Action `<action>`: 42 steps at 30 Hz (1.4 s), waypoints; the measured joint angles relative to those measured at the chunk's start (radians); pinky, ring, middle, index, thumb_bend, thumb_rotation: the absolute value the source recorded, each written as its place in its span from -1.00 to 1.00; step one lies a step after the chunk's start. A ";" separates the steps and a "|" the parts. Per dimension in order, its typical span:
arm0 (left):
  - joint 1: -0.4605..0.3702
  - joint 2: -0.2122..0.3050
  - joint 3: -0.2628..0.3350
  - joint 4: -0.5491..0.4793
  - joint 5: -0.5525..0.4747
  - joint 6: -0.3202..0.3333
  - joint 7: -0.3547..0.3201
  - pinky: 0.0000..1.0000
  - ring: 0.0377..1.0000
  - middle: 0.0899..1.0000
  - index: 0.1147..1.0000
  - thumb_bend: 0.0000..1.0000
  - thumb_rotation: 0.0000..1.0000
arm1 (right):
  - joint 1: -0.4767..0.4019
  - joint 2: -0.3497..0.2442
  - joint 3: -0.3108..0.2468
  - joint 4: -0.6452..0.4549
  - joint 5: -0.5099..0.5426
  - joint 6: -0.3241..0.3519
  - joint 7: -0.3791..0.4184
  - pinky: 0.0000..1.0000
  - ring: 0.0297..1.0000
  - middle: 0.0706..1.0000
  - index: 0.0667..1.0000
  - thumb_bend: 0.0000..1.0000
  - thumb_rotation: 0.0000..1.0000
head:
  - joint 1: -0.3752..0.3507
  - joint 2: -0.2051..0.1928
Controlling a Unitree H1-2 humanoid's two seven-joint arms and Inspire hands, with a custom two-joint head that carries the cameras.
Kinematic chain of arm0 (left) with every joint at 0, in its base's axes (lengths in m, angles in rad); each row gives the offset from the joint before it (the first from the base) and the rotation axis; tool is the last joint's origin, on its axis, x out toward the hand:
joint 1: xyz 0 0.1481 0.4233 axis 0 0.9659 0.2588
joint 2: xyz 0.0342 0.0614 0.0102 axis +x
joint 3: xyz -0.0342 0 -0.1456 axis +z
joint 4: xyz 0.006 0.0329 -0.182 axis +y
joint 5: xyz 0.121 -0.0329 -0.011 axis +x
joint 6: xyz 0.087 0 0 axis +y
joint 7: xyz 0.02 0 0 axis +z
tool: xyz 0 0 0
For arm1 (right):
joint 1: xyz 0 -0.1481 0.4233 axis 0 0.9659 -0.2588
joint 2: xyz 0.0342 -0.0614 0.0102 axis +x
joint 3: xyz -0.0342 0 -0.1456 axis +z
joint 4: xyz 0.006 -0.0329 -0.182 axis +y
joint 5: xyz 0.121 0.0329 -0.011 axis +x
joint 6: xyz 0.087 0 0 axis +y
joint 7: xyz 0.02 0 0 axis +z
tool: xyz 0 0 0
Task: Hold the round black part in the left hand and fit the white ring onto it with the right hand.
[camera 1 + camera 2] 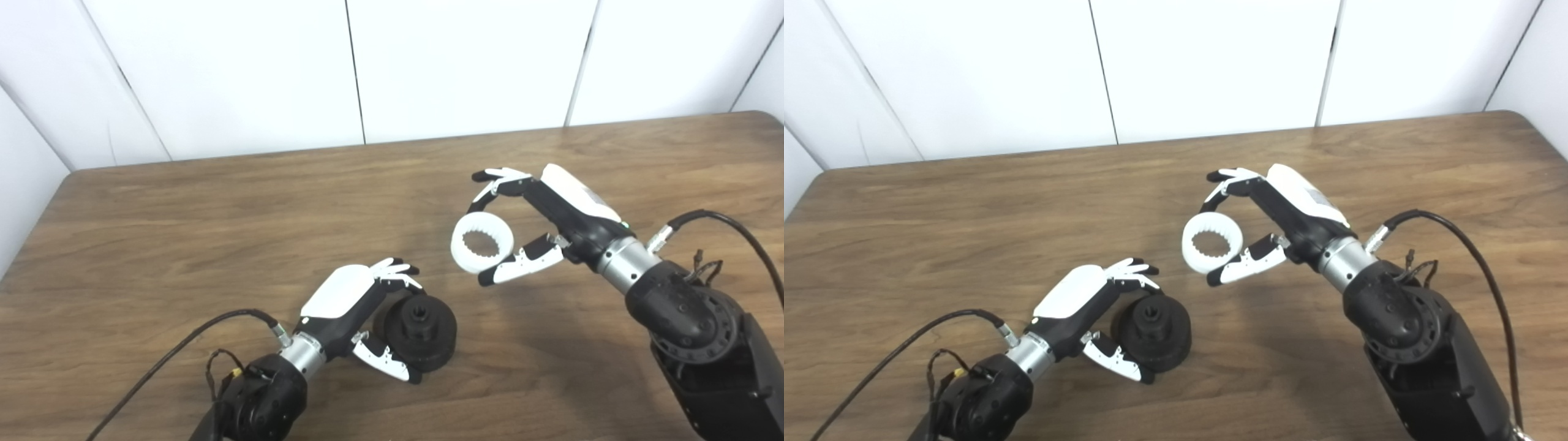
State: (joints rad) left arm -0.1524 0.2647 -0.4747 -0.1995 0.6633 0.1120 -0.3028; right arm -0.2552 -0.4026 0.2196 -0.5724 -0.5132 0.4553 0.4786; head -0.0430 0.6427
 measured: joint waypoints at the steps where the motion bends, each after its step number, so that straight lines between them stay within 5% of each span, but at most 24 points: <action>1: -0.001 -0.001 0.000 0.001 0.000 0.000 0.000 0.80 0.92 0.77 0.20 0.87 -0.62 | 0.000 0.000 0.006 -0.007 -0.001 0.000 0.011 0.66 0.87 0.73 -0.09 0.03 -0.68 | 0.000 0.000; 25: -0.004 -0.021 -0.003 0.012 0.001 0.003 0.004 0.81 0.92 0.76 0.19 0.87 -0.64 | -0.015 0.013 0.130 -0.024 -0.071 -0.006 0.086 0.59 0.82 0.71 -0.09 0.04 -0.68 | 0.008 0.008; 42: -0.006 -0.027 -0.004 0.015 0.006 0.010 0.000 0.84 0.94 0.78 0.22 0.86 -0.62 | -0.022 0.021 0.154 0.005 -0.082 -0.023 0.105 0.64 0.87 0.74 -0.09 0.04 -0.67 | 0.018 0.012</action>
State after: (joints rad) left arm -0.1582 0.2373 -0.4782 -0.1842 0.6697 0.1217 -0.3028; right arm -0.2775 -0.3811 0.3736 -0.5673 -0.5950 0.4325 0.5838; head -0.0245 0.6550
